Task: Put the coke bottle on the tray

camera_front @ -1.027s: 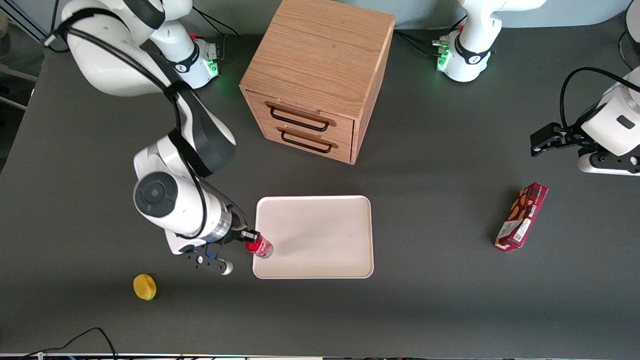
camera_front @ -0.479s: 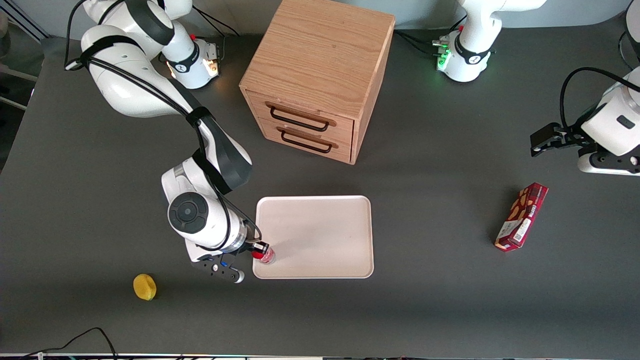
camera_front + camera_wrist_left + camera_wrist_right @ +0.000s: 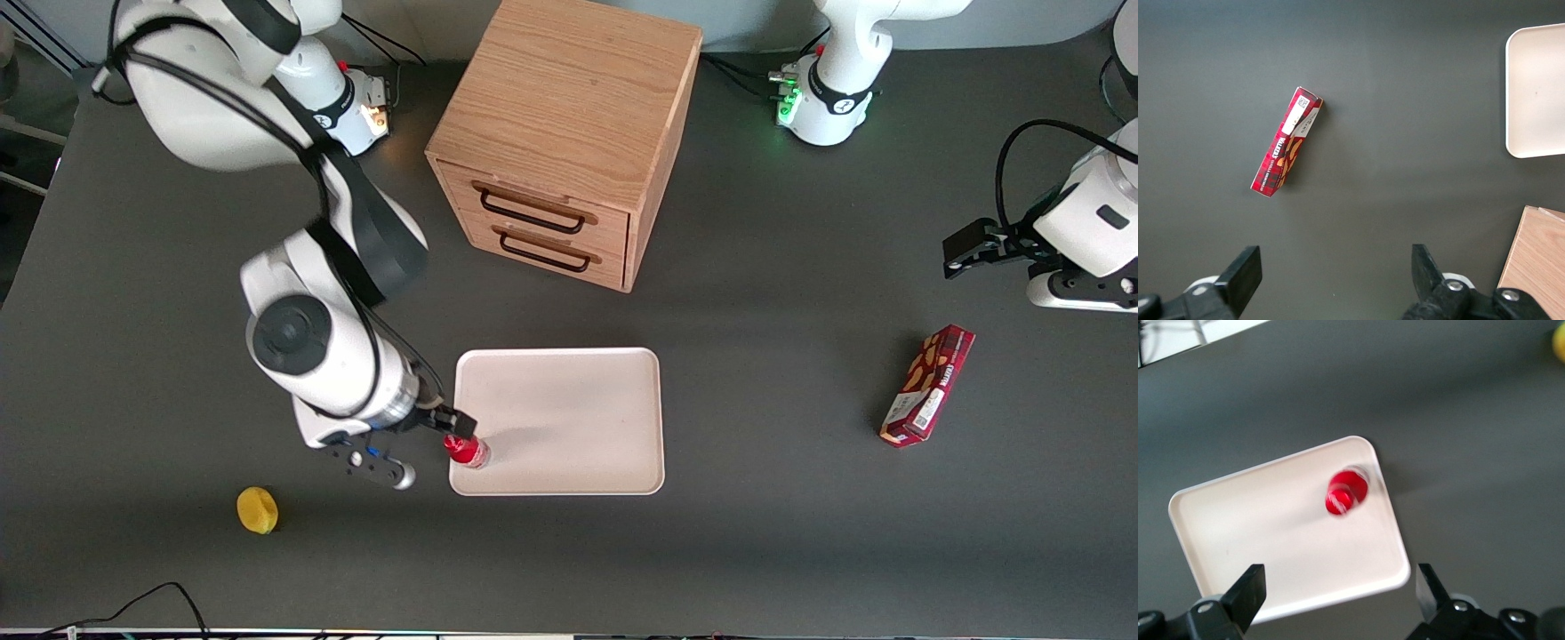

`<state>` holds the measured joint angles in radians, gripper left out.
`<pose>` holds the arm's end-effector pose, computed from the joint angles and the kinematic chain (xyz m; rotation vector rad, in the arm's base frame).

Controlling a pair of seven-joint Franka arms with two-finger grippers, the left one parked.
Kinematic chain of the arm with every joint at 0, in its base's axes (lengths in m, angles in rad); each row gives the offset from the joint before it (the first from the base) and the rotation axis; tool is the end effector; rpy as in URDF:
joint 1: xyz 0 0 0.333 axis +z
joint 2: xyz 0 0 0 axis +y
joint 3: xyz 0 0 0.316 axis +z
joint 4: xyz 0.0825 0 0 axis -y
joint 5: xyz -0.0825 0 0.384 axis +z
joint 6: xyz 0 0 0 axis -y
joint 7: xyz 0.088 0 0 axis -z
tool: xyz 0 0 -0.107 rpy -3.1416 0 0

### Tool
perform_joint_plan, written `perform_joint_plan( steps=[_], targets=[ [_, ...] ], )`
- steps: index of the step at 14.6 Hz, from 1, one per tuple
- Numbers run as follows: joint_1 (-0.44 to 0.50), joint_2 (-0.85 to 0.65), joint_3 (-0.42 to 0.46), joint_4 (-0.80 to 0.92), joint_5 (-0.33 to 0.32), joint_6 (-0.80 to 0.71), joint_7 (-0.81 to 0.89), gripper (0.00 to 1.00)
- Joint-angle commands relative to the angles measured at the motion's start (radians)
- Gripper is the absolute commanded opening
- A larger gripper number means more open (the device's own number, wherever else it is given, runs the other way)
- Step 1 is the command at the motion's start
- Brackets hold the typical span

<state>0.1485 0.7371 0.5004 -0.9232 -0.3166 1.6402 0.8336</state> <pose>0.6804 0.3033 0.4844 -3.0699 0.4528 -0.0432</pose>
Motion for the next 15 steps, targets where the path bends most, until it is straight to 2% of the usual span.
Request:
perform_joint_plan(
  steps=[1, 3, 5, 6, 8, 11, 15],
  targets=[
    [-0.090, -0.282, 0.049, -0.142, 0.004, -0.181, -0.152, 1.00],
    [-0.139, -0.453, -0.009, -0.231, 0.139, -0.270, -0.273, 1.00],
    [-0.135, -0.656, -0.216, -0.404, 0.291, -0.275, -0.435, 1.00],
    [-0.135, -0.744, -0.293, -0.513, 0.338, -0.251, -0.535, 1.00],
    [-0.135, -0.896, -0.379, -0.737, 0.350, -0.177, -0.638, 1.00],
    [-0.133, -1.050, -0.407, -1.003, 0.352, -0.045, -0.666, 1.00],
    [-0.135, -1.000, -0.411, -0.909, 0.353, -0.100, -0.676, 1.00]
  ],
)
